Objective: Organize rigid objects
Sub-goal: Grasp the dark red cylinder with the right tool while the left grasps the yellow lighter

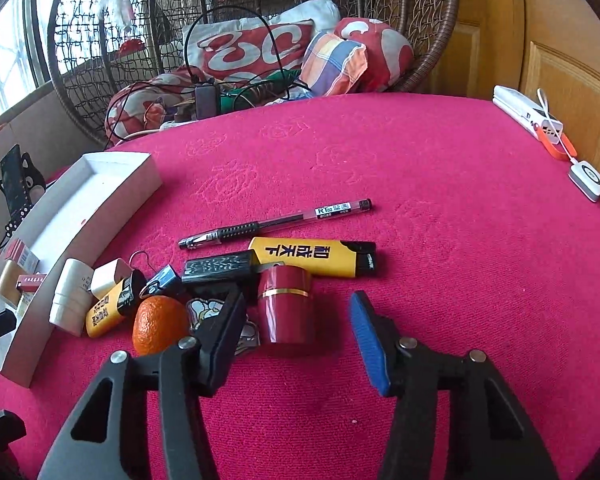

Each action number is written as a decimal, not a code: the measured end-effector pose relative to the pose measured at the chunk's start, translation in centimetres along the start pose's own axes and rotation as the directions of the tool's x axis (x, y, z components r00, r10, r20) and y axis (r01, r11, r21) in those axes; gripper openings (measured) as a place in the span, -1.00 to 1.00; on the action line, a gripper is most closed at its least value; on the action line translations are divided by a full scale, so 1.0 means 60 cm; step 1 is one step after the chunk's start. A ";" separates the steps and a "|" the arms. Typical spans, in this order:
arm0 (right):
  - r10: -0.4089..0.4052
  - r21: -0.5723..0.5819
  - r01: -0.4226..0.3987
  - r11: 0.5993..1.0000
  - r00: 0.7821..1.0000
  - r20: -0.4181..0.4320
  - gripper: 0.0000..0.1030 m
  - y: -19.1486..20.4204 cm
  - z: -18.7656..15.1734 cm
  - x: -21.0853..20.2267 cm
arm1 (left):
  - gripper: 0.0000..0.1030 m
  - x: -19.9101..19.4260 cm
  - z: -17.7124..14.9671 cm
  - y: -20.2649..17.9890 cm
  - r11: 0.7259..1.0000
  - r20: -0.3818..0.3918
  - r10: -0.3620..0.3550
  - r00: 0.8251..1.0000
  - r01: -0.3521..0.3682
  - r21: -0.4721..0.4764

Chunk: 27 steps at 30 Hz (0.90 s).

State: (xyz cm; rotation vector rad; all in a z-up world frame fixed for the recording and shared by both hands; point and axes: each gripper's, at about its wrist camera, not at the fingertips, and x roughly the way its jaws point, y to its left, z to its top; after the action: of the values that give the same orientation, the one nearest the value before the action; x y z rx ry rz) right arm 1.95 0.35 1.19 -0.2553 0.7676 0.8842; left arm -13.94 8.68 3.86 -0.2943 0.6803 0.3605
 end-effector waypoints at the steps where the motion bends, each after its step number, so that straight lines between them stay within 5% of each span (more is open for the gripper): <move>1: 0.000 -0.007 0.000 1.000 1.000 -0.004 -0.34 0.001 0.002 0.002 | 0.85 0.007 0.006 -0.001 1.000 -0.008 0.003 1.000 -0.003 0.006; 5: 0.006 0.006 -0.006 1.000 1.000 -0.003 -0.45 -0.011 -0.008 -0.010 | 0.26 0.049 0.028 -0.003 1.000 -0.077 -0.009 0.997 0.010 0.011; 11: 0.103 0.179 -0.104 0.978 0.995 0.018 -0.45 -0.070 -0.020 -0.020 | 0.25 0.114 0.046 -0.016 0.999 -0.176 0.014 0.984 -0.005 0.054; 22: 0.143 0.208 -0.146 0.967 0.989 0.029 -0.45 -0.077 -0.021 -0.020 | 0.24 0.178 0.064 -0.022 0.986 -0.254 0.109 0.961 -0.073 0.147; 24: 0.150 0.215 -0.153 0.965 0.988 0.030 -0.44 -0.078 -0.021 -0.020 | -0.19 0.175 0.064 -0.023 0.987 -0.256 0.099 0.962 -0.062 0.151; 27: 0.153 0.217 -0.156 0.964 0.988 0.031 -0.44 -0.078 -0.021 -0.020 | -0.56 0.163 0.056 -0.035 0.985 -0.263 0.073 0.962 -0.028 0.172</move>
State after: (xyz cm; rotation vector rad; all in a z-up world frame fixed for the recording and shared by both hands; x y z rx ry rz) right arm 4.50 -3.93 0.63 0.0060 0.8731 0.9386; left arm -4.17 10.29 0.24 -0.1670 0.9812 0.3123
